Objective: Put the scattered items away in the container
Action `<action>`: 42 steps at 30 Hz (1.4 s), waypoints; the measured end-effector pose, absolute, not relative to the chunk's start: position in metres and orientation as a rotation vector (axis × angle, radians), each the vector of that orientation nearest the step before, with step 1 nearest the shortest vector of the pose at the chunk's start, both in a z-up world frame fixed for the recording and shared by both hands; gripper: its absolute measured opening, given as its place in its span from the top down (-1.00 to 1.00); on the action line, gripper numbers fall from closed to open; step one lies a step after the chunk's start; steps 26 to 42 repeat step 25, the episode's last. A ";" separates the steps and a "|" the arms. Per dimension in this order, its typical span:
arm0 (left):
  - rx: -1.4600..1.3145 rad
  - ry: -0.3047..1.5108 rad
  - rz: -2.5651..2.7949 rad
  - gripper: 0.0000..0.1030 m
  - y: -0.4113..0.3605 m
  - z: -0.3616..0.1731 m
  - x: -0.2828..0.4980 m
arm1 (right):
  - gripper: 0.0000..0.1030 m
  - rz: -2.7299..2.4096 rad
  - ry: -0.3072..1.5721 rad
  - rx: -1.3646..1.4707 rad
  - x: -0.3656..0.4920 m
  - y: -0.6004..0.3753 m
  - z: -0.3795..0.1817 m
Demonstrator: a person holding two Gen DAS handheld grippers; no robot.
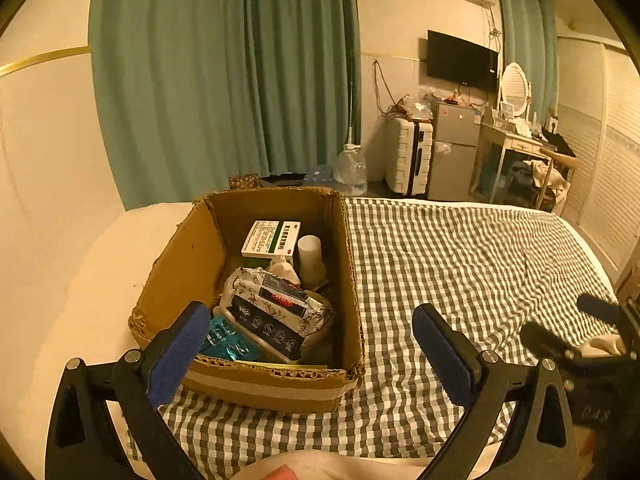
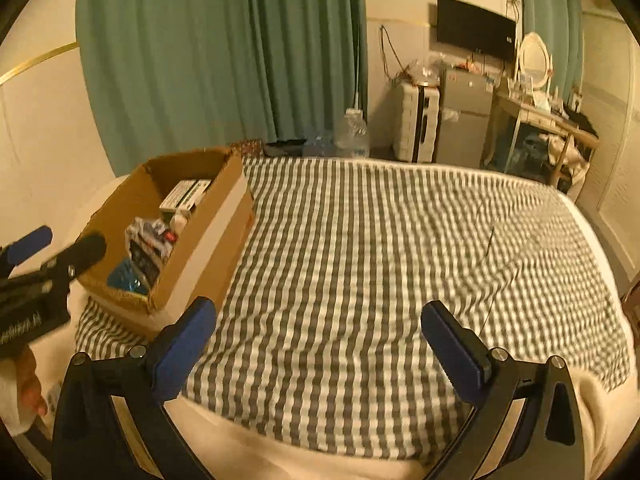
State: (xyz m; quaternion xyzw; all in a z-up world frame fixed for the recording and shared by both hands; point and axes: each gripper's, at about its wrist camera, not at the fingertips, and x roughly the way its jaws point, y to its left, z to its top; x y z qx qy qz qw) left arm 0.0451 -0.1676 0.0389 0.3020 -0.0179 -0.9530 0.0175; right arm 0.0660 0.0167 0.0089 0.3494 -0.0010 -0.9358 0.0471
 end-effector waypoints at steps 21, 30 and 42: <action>1.049 -0.014 -2.932 -1.00 -0.169 0.019 0.041 | -0.99 -2.881 0.039 1.086 0.060 0.009 0.008; 1.080 0.008 -2.908 -1.00 -0.169 0.018 0.039 | -0.99 -2.874 0.030 1.097 0.060 0.010 0.007; 1.080 0.008 -2.908 -1.00 -0.169 0.018 0.039 | -0.99 -2.874 0.030 1.097 0.060 0.010 0.007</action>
